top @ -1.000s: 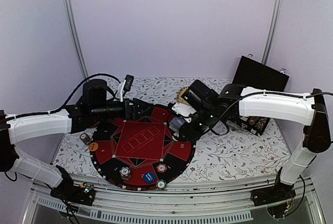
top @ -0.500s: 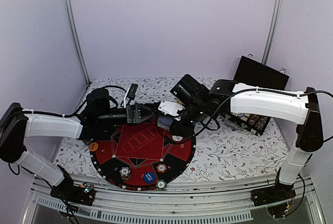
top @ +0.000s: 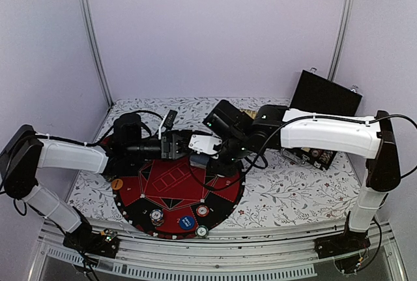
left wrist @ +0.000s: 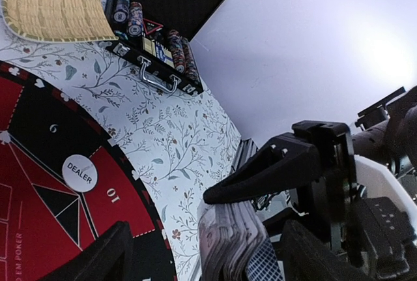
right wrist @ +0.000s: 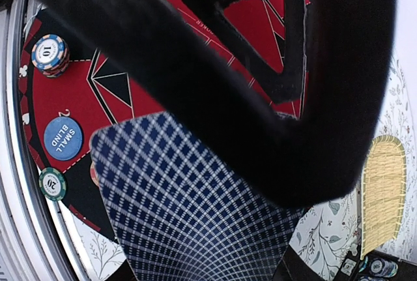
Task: Distribute texas hold em gaming equipment
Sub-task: Pass from the right arm to the left
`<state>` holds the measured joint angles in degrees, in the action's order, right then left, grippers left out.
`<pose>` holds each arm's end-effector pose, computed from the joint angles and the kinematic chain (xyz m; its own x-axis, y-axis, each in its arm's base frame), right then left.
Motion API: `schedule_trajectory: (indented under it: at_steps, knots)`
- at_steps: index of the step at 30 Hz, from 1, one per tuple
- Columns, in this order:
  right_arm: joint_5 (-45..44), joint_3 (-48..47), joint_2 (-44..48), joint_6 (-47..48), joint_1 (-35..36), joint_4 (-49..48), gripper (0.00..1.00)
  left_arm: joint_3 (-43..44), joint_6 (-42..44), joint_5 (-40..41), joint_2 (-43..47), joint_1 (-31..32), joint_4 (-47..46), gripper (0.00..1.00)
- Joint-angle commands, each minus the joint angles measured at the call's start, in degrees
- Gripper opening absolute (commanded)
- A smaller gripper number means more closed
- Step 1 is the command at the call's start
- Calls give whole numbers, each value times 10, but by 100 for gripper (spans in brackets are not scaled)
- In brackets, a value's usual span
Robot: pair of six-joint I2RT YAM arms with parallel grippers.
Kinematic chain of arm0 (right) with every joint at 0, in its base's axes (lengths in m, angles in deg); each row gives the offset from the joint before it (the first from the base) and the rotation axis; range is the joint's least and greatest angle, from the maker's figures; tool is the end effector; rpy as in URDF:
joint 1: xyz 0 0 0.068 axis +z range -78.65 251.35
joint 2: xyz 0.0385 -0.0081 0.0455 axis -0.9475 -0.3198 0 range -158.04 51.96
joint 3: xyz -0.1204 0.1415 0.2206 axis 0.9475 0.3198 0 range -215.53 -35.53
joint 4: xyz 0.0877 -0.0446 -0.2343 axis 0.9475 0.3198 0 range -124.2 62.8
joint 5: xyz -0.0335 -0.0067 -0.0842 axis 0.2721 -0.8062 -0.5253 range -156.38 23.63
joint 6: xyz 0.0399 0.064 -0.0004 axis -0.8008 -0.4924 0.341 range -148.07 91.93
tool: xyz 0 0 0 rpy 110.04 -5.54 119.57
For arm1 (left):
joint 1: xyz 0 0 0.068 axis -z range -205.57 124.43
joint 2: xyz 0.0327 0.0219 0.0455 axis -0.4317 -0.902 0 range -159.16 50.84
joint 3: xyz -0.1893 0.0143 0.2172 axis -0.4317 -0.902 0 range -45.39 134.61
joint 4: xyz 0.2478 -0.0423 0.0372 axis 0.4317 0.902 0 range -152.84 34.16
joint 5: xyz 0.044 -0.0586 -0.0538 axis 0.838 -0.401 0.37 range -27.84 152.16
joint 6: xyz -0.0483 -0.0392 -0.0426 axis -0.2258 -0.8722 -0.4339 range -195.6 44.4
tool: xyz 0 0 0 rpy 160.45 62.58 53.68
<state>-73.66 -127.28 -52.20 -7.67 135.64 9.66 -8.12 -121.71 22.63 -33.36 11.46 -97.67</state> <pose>0.1847 0.3651 0.2787 -0.0371 -0.8744 -0.4837 -0.9348 0.2015 -0.2925 0.2293 -0.2237 0.2341 -0.8088 -0.0861 -0.5818 0.5460 0.2579 -0.7971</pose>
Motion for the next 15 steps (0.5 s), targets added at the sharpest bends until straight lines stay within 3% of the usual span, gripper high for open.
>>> schedule_trajectory:
  at_steps: [1, 5, 9, 11, 15]
  knots:
    - [-25, -28, -11, 13, 9, -4, 45, 19, 28, -25, -22, 9, 5, 79]
    - [-41, -31, -16, 18, 12, -3, 45, 28, 50, -23, -32, 24, 28, 75]
    - [-50, -32, -21, 24, 17, -8, 44, 34, 54, -34, -42, 32, 26, 59]
    - [-59, -30, -20, 25, 17, -12, 44, 35, 57, -48, -45, 35, 25, 46]
    - [-87, -21, -13, 27, 16, -26, 43, 24, 64, -67, -33, 39, 13, 0]
